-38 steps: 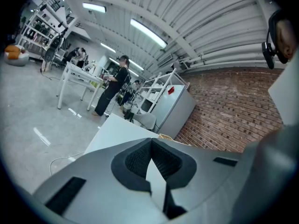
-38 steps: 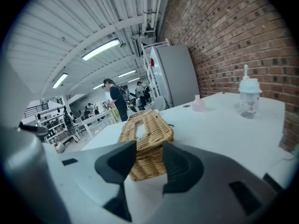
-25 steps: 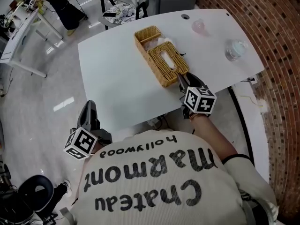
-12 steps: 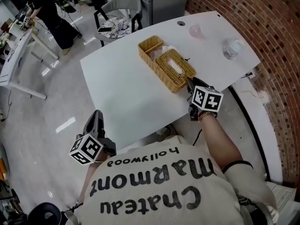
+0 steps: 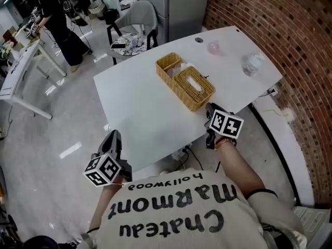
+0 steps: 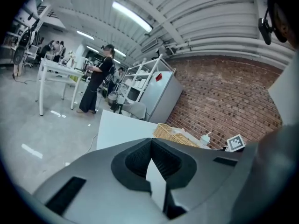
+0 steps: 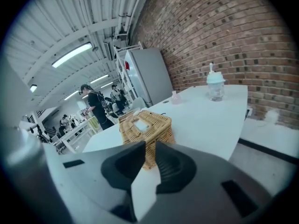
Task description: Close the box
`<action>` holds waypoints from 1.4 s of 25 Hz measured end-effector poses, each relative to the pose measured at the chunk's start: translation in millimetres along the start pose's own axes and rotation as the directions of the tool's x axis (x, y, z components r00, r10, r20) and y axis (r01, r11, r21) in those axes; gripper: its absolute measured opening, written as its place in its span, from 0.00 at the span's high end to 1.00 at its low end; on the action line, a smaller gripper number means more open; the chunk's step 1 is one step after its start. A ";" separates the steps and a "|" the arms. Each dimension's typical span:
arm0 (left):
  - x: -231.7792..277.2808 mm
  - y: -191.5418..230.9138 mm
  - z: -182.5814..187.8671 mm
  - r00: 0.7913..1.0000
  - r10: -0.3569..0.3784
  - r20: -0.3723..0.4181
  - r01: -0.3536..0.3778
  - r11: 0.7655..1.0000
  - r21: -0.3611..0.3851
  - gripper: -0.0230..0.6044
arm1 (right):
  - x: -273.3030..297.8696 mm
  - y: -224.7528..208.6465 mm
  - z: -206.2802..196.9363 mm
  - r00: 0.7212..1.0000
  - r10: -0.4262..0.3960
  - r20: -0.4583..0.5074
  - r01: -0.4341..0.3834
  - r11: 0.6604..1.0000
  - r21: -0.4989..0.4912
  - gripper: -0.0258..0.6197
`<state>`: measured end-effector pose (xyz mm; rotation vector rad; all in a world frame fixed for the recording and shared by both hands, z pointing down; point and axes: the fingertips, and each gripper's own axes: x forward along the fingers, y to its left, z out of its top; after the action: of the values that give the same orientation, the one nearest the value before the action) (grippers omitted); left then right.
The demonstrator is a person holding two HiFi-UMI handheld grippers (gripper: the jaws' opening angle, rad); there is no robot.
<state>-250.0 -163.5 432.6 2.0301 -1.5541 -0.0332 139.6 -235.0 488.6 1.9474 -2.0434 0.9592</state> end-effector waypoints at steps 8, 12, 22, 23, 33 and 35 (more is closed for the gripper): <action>-12.3 -69.3 -11.2 0.995 -0.100 0.021 0.100 0.995 0.003 0.96 | -38.5 35.5 -12.1 0.987 0.144 -0.070 -0.144 0.990 0.007 0.97; -15.4 -96.3 -5.6 0.993 -0.108 0.041 0.106 0.994 0.035 0.96 | -61.7 57.5 -6.6 0.962 0.267 -0.062 -0.265 0.964 0.031 0.97; -40.6 -153.0 21.1 0.975 -0.125 0.182 0.117 0.992 0.053 0.96 | -128.4 94.7 33.1 0.853 0.514 0.095 -0.518 0.855 0.027 0.97; -45.1 -158.4 22.2 0.971 -0.129 0.200 0.121 0.991 0.051 0.96 | -136.3 97.4 36.5 0.833 0.541 0.115 -0.546 0.838 0.012 0.97; -87.7 -192.0 9.4 0.952 -0.161 0.259 0.141 0.985 0.095 0.96 | -191.5 90.1 42.1 0.767 0.601 0.227 -0.596 0.797 -0.095 0.96; -94.0 -194.0 5.2 0.951 -0.162 0.263 0.141 0.985 0.096 0.96 | -195.2 88.2 36.6 0.773 0.594 0.223 -0.588 0.803 -0.102 0.96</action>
<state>-111.8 -51.5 310.6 2.2786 -1.5747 -0.3279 95.0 -96.0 327.6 1.4684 -2.8949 0.8005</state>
